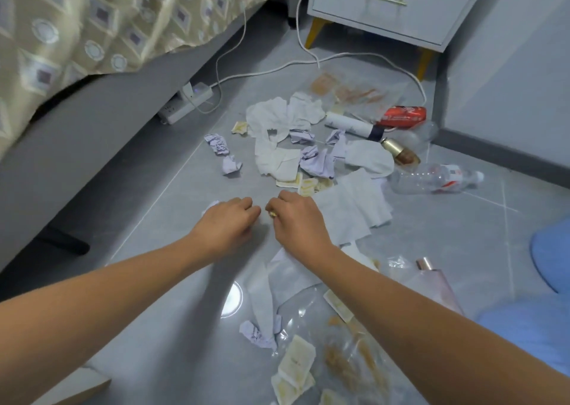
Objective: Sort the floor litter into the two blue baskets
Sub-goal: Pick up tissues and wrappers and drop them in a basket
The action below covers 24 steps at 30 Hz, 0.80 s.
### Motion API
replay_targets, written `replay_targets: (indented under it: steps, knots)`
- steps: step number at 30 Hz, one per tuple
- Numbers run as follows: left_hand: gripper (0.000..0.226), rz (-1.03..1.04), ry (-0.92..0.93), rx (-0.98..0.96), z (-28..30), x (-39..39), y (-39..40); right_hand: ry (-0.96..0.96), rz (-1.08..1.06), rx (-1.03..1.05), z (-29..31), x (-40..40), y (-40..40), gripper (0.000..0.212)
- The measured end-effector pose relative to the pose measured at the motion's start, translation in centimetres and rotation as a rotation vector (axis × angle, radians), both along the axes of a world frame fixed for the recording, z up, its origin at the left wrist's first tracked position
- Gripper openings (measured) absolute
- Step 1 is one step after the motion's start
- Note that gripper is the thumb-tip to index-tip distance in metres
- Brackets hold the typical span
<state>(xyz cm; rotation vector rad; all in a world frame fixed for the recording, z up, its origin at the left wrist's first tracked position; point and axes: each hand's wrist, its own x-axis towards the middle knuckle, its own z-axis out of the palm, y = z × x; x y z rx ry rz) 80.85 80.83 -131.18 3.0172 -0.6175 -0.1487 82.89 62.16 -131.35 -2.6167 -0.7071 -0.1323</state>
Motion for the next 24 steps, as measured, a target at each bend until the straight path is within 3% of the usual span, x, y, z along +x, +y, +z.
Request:
replay_targets:
  steps: [6,15,21,24]
  knots:
    - [0.012,-0.155,-0.106,-0.219,8.9,0.9,-5.9,-0.007,-0.194,0.14,8.2,-2.7,-7.7,0.025]
    - [0.014,-0.428,-0.126,-0.528,21.0,2.4,-25.4,-0.148,-0.556,0.124,19.9,-8.3,-23.6,0.023]
    - [0.015,-0.652,-0.072,-0.651,23.2,-1.9,-37.1,-0.209,-0.829,0.098,23.4,-14.2,-33.6,0.019]
    - [0.022,-0.682,0.024,-0.615,21.8,-4.0,-41.1,-0.173,-0.937,0.077,22.6,-17.7,-37.0,0.017]
